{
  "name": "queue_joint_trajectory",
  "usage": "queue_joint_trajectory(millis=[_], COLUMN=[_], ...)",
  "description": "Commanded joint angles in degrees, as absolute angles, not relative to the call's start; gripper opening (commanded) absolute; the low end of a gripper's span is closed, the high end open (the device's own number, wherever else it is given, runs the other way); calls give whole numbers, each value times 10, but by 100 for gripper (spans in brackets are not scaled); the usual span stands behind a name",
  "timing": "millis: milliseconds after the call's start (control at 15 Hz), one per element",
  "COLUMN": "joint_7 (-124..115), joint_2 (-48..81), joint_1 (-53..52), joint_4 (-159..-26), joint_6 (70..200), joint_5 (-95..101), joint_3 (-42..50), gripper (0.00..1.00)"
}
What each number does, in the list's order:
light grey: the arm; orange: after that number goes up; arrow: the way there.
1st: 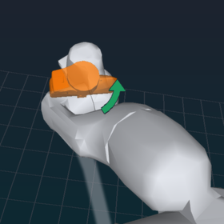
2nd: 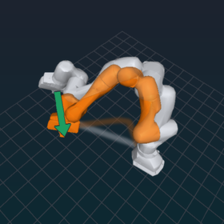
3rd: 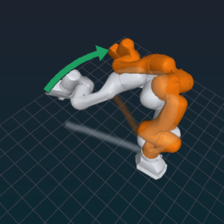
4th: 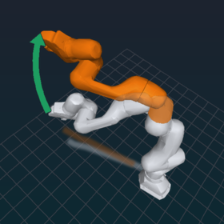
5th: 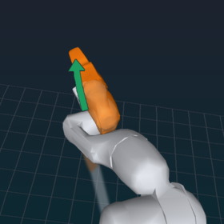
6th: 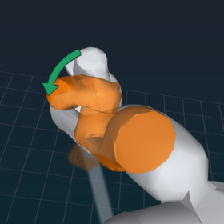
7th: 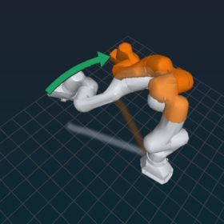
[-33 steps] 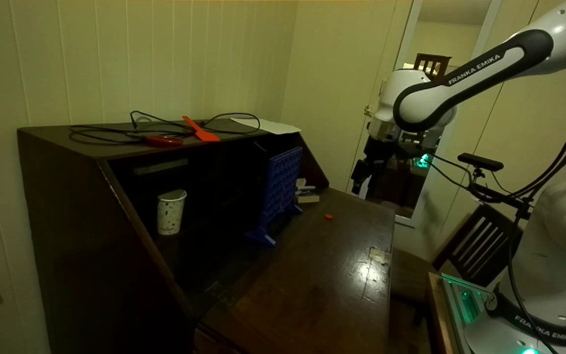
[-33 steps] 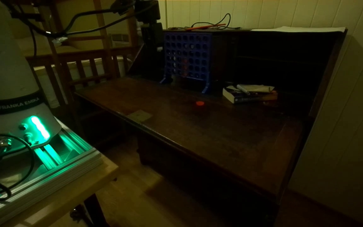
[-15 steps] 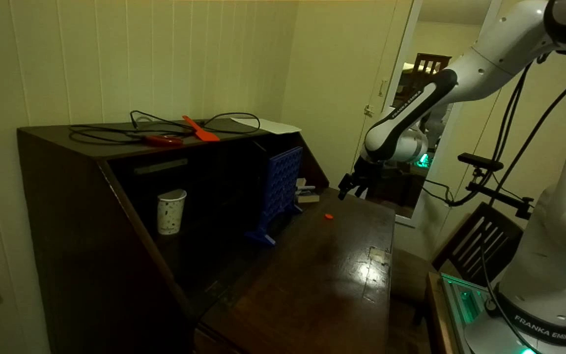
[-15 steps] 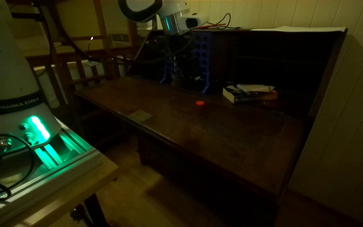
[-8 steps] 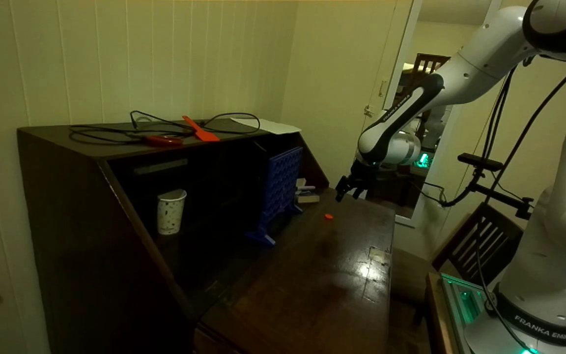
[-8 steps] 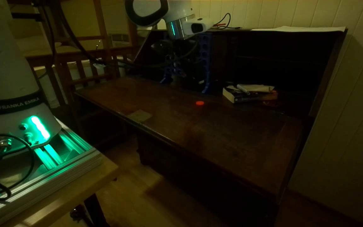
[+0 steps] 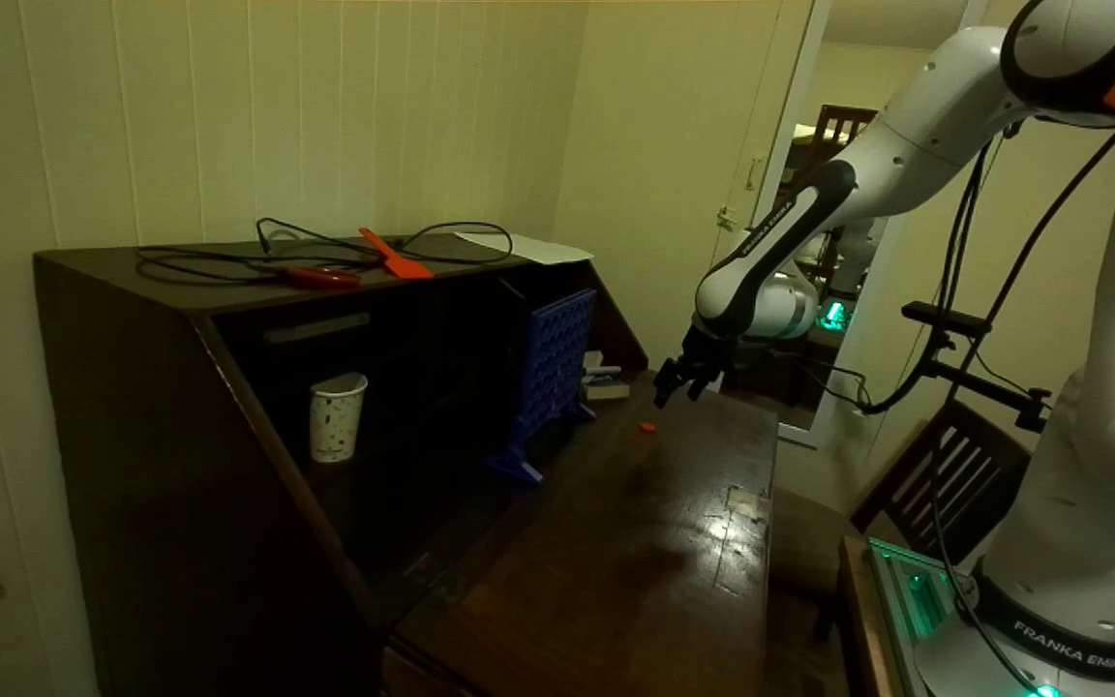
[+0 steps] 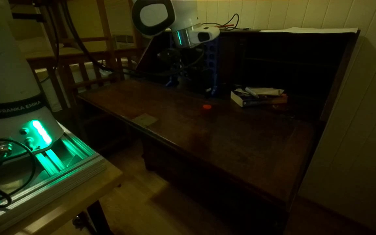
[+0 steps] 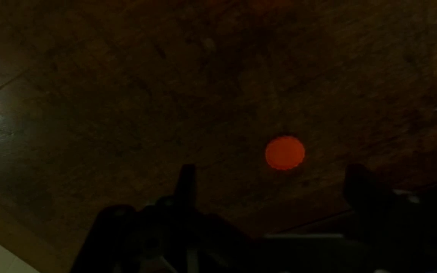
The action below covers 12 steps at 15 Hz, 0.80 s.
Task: Put the orange chip in the blue gameboard.
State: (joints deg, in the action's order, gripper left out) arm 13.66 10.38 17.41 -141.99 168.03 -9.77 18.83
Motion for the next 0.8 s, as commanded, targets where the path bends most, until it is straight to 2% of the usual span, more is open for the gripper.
queue_joint_trajectory(millis=[0,733], joint_7=[148,158], joint_2=[135,203], joint_1=[179,221], joint_4=[-1399,-1349], joint_6=[1703,1722], joint_5=[-114,-118], joint_3=[170,115], gripper=[100,100])
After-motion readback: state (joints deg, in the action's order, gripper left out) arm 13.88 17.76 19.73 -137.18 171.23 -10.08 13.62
